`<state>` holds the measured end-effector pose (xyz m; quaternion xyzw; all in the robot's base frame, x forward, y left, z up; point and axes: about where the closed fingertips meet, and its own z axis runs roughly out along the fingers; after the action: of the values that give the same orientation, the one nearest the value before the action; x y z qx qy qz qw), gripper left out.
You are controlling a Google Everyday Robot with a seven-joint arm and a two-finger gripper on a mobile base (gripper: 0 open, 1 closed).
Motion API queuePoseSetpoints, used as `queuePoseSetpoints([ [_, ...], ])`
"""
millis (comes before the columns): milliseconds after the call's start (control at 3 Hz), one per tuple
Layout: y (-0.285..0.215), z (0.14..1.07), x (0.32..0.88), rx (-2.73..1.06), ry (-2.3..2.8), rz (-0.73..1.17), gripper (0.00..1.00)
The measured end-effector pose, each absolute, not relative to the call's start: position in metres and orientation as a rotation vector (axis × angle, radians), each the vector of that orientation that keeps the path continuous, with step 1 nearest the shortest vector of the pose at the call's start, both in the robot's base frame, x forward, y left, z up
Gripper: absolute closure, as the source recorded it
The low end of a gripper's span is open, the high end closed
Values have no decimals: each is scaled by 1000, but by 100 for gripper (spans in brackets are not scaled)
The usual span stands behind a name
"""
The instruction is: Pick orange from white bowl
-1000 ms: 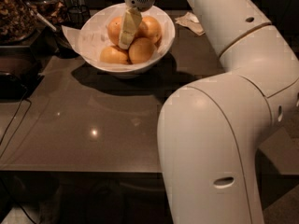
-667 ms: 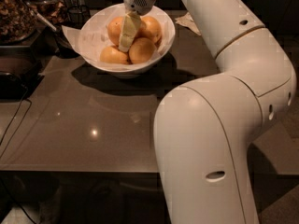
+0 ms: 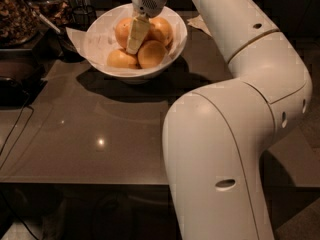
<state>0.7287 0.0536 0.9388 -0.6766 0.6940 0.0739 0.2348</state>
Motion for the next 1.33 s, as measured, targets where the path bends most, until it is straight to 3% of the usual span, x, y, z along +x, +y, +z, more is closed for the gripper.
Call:
queuePoseSetpoints([
  [1000,57,939,730,-1855,1894,217,98],
  [1333,58,947,729,-1841,1857,226,100],
])
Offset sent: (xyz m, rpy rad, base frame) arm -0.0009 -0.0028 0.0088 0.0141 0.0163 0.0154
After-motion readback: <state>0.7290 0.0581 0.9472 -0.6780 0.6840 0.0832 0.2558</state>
